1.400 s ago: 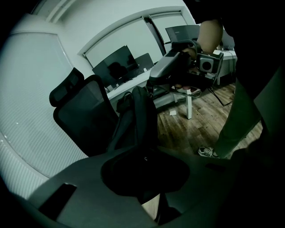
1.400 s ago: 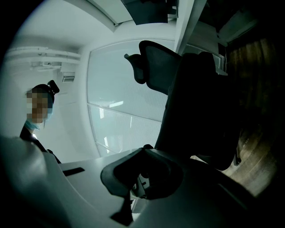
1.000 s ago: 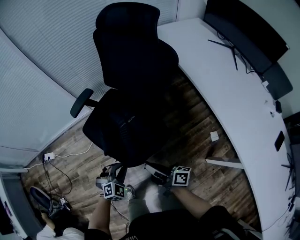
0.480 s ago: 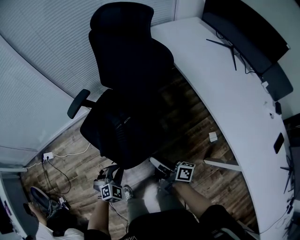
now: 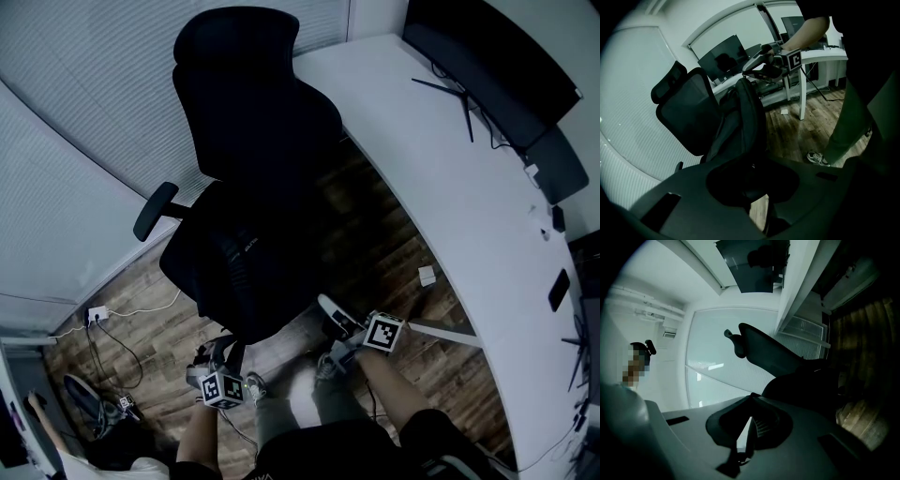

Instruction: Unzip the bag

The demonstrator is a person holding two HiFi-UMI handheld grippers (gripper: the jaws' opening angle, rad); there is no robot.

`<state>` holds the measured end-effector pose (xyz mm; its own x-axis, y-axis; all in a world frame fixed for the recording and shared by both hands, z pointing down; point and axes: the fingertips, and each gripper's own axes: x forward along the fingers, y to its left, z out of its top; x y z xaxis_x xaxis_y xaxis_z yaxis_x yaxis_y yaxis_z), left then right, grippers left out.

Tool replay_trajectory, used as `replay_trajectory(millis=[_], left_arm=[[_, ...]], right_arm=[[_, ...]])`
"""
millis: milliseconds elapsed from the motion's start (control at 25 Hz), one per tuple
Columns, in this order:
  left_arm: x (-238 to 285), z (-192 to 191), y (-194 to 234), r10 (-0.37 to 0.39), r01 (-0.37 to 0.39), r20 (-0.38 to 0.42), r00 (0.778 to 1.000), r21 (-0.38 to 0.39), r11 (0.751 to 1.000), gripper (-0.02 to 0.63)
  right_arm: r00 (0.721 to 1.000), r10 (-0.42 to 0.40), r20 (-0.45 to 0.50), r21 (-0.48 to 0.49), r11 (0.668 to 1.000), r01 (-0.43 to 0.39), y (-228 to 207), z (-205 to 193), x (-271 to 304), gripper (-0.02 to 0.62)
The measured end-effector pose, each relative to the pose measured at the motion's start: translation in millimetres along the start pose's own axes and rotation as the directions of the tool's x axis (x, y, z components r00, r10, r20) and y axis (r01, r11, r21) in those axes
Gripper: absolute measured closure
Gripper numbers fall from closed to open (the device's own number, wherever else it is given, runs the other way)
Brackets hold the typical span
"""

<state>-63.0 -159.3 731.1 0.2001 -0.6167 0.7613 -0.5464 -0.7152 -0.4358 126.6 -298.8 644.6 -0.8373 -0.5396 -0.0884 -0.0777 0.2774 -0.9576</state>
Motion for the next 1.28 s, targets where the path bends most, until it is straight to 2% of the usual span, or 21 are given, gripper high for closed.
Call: replay_trajectory(millis=[360,680,920,1280], left_arm=[[5,-1,-6,-0.022,0.023,-0.029,0.999,0.011,1.0,0.541],[12,0,-6,-0.034,0.035,-0.036,0.999,0.021,0.999,0.541],[16,4,-9,-0.027,0.029,-0.049,0.998,0.032,0.999,0.54],[6,8,-4,-0.034,0.03,-0.056,0.998,-0.078,0.997,0.511]], right_arm=[[0.997,-0.054,0.055,0.022,0.998,0.053,-30,31,1,0.549],[0.995,-0.074,0.065,0.021,0.997,0.073,-56,54,12,0.549],[0.994,-0.082,0.078,0.055,0.995,0.078,-60,55,11,0.548],[0.988,-0.152,-0.001,-0.069,0.986,0.152,-45,34,-10,0.546]])
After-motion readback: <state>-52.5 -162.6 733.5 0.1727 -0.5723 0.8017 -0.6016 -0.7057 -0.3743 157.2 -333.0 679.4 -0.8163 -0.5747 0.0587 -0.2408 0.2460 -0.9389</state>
